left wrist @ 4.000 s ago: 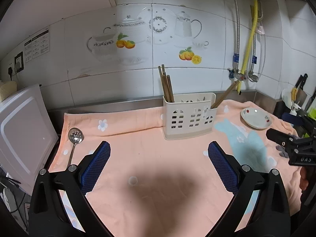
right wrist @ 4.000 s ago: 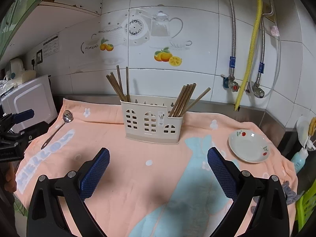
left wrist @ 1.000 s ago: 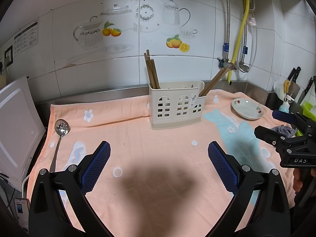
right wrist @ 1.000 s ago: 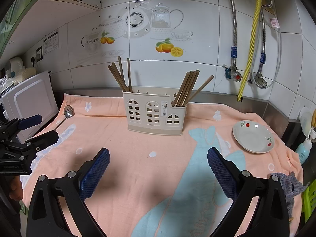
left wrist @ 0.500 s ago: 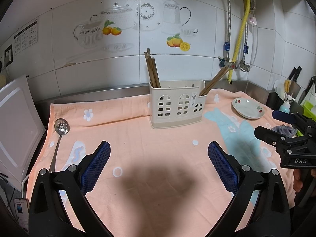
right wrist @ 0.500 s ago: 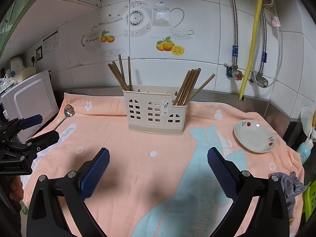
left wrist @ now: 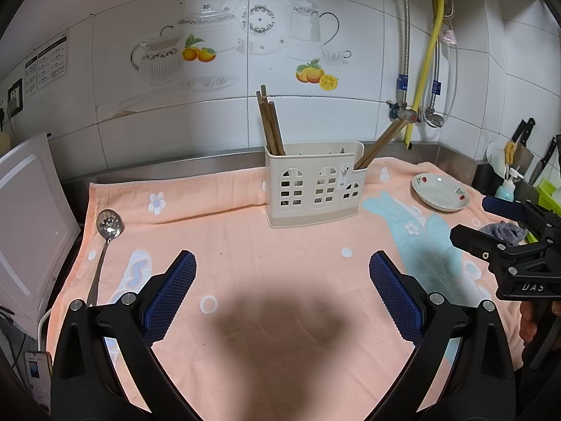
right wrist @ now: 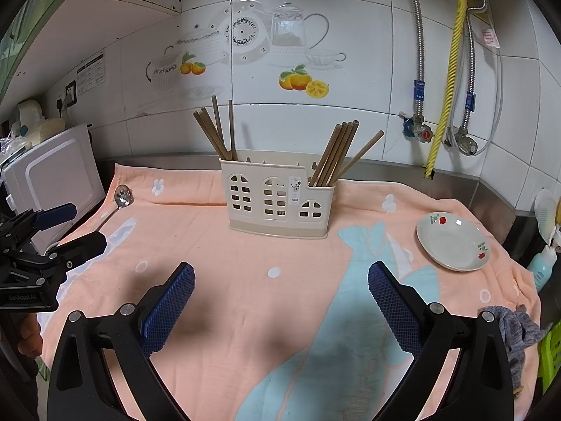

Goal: Organize utensils

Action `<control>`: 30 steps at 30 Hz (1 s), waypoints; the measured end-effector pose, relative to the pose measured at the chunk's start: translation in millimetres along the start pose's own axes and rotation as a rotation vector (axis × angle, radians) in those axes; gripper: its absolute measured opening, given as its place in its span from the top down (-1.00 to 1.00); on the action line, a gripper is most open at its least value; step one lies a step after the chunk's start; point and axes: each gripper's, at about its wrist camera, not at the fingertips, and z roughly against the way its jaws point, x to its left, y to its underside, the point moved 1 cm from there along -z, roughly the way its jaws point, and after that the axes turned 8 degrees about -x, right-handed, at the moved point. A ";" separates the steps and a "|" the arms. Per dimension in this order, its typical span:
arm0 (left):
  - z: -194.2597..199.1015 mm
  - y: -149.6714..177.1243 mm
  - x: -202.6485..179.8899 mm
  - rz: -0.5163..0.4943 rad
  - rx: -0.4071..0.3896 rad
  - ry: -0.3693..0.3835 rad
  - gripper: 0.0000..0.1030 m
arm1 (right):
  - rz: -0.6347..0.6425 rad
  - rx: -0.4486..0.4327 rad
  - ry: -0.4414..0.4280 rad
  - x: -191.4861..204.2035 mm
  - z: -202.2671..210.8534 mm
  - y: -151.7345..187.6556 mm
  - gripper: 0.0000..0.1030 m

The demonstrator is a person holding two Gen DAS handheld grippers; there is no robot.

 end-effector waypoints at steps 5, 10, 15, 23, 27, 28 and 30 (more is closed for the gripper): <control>-0.5 1.0 0.2 0.001 0.003 -0.002 -0.90 | 0.001 0.000 0.001 0.3 -0.1 0.6 -0.86; -0.6 1.3 0.3 0.002 0.002 -0.002 -0.90 | 0.000 0.001 0.000 0.8 0.0 1.2 -0.86; 0.0 1.3 0.3 0.005 -0.001 0.000 -0.90 | 0.000 0.000 -0.001 1.7 -0.1 1.5 -0.86; 0.7 0.9 1.8 0.011 -0.002 -0.011 -0.90 | -0.005 0.002 -0.003 1.2 -0.7 3.7 -0.86; 0.2 1.2 1.4 0.012 0.002 -0.003 -0.90 | -0.006 0.003 -0.004 1.8 -0.2 5.2 -0.86; 0.4 1.5 0.9 0.010 0.003 -0.002 -0.90 | -0.006 0.004 -0.005 0.7 -0.4 4.7 -0.86; 0.7 1.7 0.5 0.009 0.003 -0.002 -0.90 | -0.006 0.004 -0.007 0.3 -0.4 5.0 -0.86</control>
